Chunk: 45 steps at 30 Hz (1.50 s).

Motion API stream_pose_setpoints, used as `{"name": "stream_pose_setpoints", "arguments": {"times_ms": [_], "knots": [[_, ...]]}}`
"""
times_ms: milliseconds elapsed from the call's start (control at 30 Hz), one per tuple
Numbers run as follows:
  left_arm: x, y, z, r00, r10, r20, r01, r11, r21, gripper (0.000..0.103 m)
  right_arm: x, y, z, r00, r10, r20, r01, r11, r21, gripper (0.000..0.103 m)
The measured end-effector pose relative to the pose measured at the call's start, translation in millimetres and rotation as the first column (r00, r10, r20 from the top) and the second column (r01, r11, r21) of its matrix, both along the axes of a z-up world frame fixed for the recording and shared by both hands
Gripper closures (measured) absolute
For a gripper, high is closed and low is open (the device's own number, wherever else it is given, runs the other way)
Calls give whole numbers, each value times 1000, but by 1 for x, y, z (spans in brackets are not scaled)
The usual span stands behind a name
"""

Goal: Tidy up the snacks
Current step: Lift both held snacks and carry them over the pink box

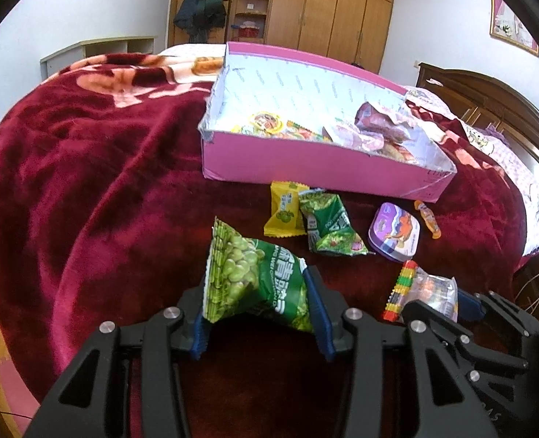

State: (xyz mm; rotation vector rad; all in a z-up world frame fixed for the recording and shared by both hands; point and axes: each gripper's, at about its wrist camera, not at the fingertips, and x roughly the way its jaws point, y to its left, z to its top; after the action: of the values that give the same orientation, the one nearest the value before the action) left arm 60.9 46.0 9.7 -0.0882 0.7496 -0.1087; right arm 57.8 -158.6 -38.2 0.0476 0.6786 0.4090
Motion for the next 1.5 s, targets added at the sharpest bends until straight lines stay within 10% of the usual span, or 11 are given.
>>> {"name": "stream_pose_setpoints", "arguments": {"times_ms": [667,1500], "knots": [[22,-13,51,992,-36,118,31,999,45,56,10,-19,40,997,-34,75,31,999,45,60],[148,-31,64,990,-27,139,15,996,85,56,75,-37,77,985,-104,141,99,994,41,60]]}}
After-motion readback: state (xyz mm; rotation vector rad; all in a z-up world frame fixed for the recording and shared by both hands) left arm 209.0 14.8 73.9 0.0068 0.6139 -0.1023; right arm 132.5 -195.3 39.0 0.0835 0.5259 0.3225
